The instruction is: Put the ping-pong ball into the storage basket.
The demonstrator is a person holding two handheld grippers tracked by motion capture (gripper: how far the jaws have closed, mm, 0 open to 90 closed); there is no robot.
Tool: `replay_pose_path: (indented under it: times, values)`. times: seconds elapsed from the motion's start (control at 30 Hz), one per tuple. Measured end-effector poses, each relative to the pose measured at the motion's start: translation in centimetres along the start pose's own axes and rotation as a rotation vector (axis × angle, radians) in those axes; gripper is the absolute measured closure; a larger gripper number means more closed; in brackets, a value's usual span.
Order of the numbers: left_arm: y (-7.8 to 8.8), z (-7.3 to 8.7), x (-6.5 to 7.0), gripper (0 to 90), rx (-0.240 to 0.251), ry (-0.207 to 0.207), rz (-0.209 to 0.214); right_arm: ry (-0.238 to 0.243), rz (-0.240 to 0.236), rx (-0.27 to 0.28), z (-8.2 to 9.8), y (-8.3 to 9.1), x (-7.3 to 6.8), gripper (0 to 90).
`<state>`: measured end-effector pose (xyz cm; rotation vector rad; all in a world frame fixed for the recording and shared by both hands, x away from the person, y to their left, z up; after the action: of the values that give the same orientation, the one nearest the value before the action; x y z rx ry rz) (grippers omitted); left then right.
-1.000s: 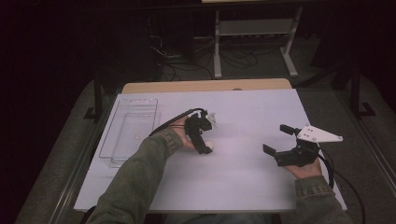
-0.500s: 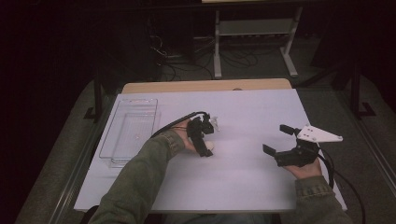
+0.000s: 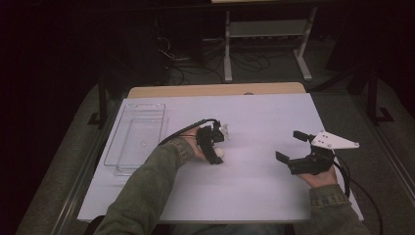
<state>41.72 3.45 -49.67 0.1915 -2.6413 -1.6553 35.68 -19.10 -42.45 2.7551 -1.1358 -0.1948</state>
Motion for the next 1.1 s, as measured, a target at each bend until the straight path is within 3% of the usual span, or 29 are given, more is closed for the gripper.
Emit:
replay_pose_path:
  times: [0.6,1.1]
  values:
    - [0.07,0.42,0.12,31.1,-0.022,-0.003,0.035,-0.002,-0.003,-0.003,0.04,-0.02,-0.01,0.0]
    - [-0.11,0.33,0.07,41.7,-0.09,-0.049,0.054,0.0,-0.004,-0.003,0.05,-0.04,-0.02,0.0]
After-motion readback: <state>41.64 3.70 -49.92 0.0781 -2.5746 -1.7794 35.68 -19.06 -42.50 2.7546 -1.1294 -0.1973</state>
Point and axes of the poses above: each handheld gripper's, and its own axes: y roughly backward along the jaws, z roughly out of its underside, x roughly to its right, the point moved 9 cm from there along -y, roughly forward along the jaws, and after that the axes turned 5 degrees about x, right-handed, at the moved point
